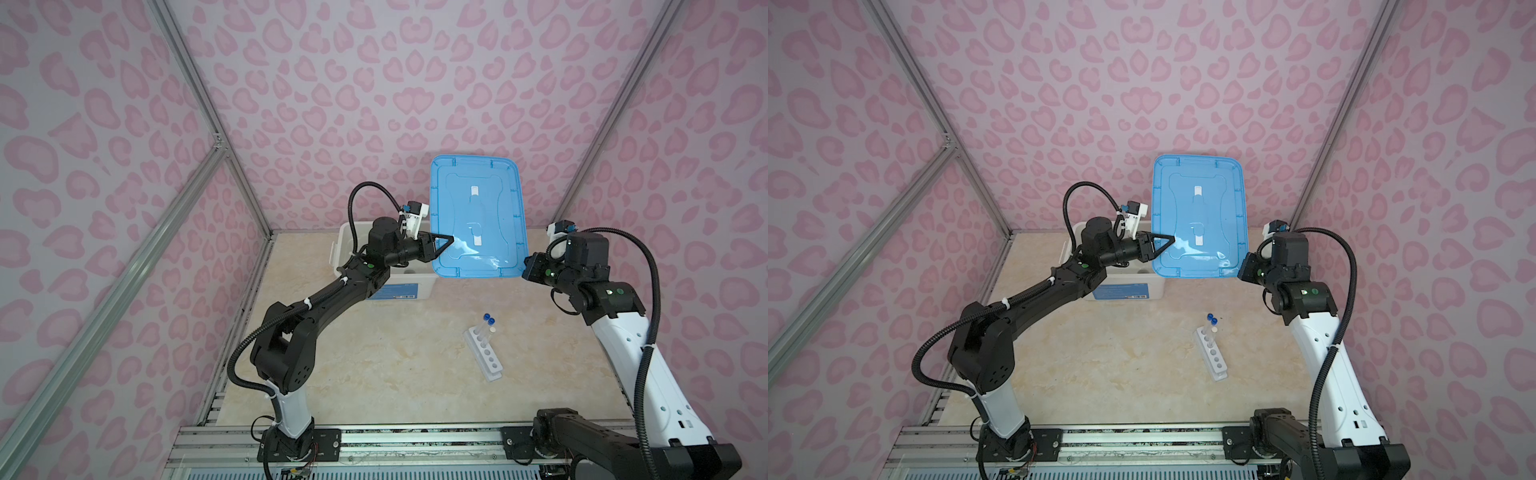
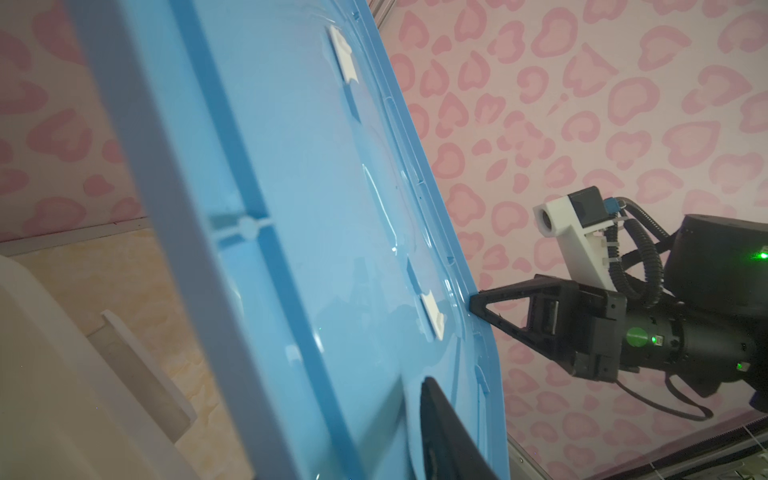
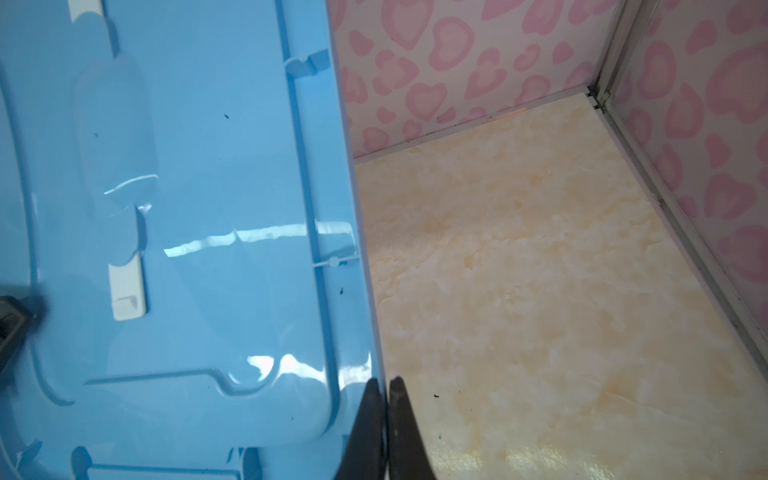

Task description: Organize the chemistry lab equipment

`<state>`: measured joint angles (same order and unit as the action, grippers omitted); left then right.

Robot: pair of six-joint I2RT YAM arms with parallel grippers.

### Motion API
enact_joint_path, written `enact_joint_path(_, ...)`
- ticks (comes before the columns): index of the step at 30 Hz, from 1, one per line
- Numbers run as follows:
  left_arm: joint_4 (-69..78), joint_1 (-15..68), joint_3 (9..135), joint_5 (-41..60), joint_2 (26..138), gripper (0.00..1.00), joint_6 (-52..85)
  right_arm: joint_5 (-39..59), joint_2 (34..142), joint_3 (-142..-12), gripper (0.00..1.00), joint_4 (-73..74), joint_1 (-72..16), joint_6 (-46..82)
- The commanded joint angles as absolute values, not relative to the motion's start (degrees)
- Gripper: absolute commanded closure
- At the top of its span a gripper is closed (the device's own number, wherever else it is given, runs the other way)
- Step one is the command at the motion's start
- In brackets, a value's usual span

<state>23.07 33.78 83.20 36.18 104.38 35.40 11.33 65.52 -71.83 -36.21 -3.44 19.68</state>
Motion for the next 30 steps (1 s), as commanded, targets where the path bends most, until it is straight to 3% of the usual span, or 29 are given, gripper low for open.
enact_joint_path(1,27.0,33.8,84.2,39.1,103.0,0.70,35.1,11.8,66.2,-71.3,1.00,-31.3,-4.3,19.5)
enact_joint_path(8,26.9,33.7,85.0,39.2,101.7,0.80,35.0,10.8,67.7,-71.1,1.00,-29.8,-6.2,19.3)
enact_joint_path(17,23.8,33.0,84.6,37.0,99.5,0.80,30.8,10.6,68.6,-72.5,0.65,-30.8,-6.2,18.3)
enact_joint_path(24,19.9,32.1,84.2,34.2,97.1,0.80,26.0,10.2,68.5,-73.6,0.60,-32.0,-6.0,18.2)
enact_joint_path(30,4.2,31.6,86.5,23.9,92.2,0.80,10.6,15.5,67.9,-77.5,0.51,-34.3,-4.7,16.1)
